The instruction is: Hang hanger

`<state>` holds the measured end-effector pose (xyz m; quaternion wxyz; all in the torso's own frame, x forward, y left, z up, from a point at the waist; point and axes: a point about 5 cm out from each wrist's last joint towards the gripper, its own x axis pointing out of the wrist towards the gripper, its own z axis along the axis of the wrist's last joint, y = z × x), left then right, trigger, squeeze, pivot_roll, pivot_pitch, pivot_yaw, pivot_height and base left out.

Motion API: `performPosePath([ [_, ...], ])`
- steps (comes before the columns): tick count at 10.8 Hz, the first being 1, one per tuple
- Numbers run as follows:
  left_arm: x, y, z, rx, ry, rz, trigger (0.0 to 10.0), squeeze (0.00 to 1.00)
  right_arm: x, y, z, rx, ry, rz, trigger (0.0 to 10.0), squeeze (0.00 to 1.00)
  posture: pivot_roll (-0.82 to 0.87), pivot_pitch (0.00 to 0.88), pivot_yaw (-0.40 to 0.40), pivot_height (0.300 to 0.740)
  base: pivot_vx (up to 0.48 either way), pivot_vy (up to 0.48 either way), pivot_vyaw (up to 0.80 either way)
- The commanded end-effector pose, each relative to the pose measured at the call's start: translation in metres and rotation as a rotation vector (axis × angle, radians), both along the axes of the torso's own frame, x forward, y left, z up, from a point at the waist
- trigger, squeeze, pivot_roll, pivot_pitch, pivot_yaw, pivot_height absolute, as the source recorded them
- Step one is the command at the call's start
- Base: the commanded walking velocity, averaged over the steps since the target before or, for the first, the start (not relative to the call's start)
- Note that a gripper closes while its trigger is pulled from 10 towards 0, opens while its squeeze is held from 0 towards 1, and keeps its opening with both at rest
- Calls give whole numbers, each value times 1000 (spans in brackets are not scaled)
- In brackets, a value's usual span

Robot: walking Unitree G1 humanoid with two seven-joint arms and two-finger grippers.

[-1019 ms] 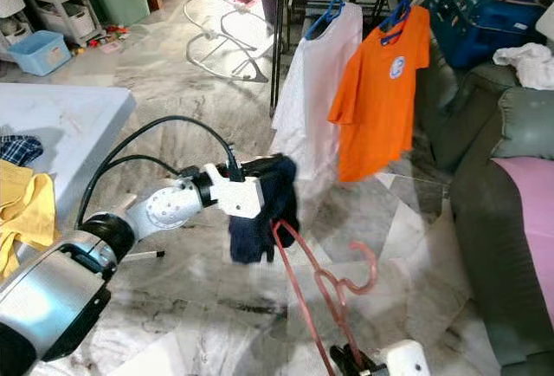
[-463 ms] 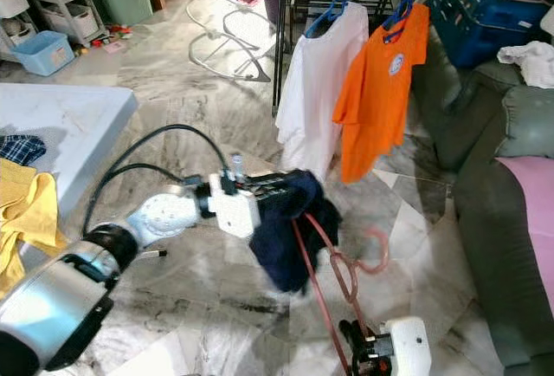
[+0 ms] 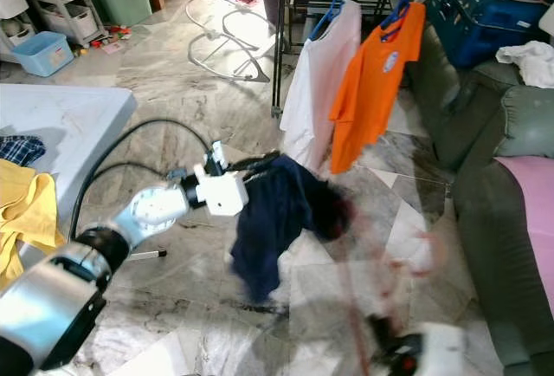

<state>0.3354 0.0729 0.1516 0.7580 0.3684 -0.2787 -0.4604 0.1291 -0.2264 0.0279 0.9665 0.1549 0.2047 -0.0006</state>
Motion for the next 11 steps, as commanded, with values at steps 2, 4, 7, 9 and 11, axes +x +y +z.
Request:
performPosePath([
  [2,-4,-3,0,-48,2,-19,10000,0,9,-27,14,68,-93,-249,10000,0,-80,65,26,740,0,0,0],
  [4,-21,-16,-6,-103,-19,-120,10000,0,23,-48,16,196,-124,-466,10000,0,-83,62,24,740,0,0,0],
  [7,-30,-27,-4,-147,-44,-175,10000,0,44,-28,26,318,-137,-345,10000,0,-70,63,7,740,0,0,0],
  [9,-28,-32,5,-153,-84,-191,10000,0,58,5,24,465,-108,-293,10000,0,-62,70,-1,740,0,0,0],
  [11,-34,-35,-3,-118,-69,-232,10000,0,71,53,47,643,-169,-104,10000,0,-64,71,7,740,0,0,0],
])
